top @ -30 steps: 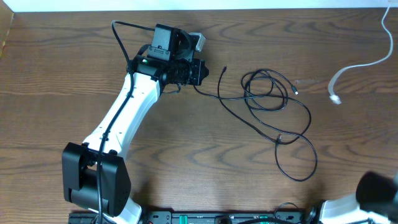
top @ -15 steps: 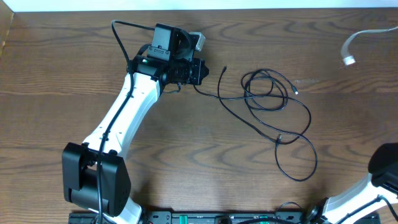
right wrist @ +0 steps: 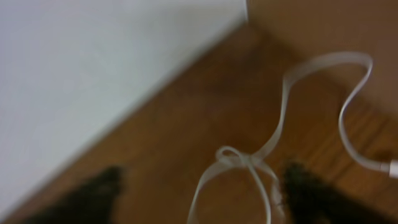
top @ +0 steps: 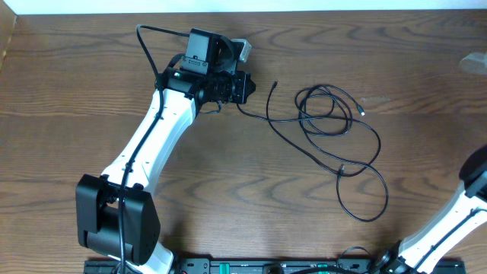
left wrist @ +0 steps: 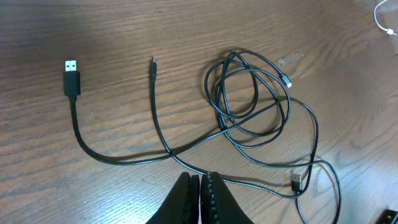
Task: Untangle cables
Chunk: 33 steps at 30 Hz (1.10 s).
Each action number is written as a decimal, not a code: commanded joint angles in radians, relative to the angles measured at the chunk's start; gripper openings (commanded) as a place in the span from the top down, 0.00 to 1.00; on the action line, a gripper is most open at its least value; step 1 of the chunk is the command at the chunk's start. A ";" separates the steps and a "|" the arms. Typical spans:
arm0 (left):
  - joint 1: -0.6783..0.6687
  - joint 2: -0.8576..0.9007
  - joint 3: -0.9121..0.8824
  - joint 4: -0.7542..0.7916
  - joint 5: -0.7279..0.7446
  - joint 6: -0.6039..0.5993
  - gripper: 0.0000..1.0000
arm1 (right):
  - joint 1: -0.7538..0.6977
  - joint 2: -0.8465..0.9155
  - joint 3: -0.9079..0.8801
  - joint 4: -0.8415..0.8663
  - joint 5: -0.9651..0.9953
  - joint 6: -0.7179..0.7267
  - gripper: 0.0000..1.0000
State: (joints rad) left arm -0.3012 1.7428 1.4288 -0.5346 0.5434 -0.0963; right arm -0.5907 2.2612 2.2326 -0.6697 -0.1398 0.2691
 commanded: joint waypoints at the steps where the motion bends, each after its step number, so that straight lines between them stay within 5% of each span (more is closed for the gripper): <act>1: 0.003 -0.020 0.002 0.001 -0.006 0.013 0.92 | 0.002 -0.001 0.006 -0.034 -0.001 -0.021 0.01; 8: -0.001 -0.020 0.002 0.001 -0.005 0.013 0.91 | 0.005 -0.065 0.006 -0.114 -0.040 -0.050 0.01; 13: -0.040 -0.019 0.002 0.005 -0.006 0.014 0.60 | 0.031 -0.122 0.006 -0.258 -0.141 -0.095 0.01; 16: -0.078 -0.010 0.002 0.026 -0.007 0.014 0.53 | 0.051 -0.123 0.005 -0.352 -0.190 -0.105 0.01; 33: -0.324 0.243 0.002 0.259 -0.025 0.013 0.51 | 0.174 -0.121 -0.119 -0.491 -0.180 -0.137 0.01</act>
State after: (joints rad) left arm -0.6018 1.9579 1.4288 -0.2924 0.5385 -0.1165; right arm -0.4335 2.1490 2.1345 -1.1572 -0.3199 0.1486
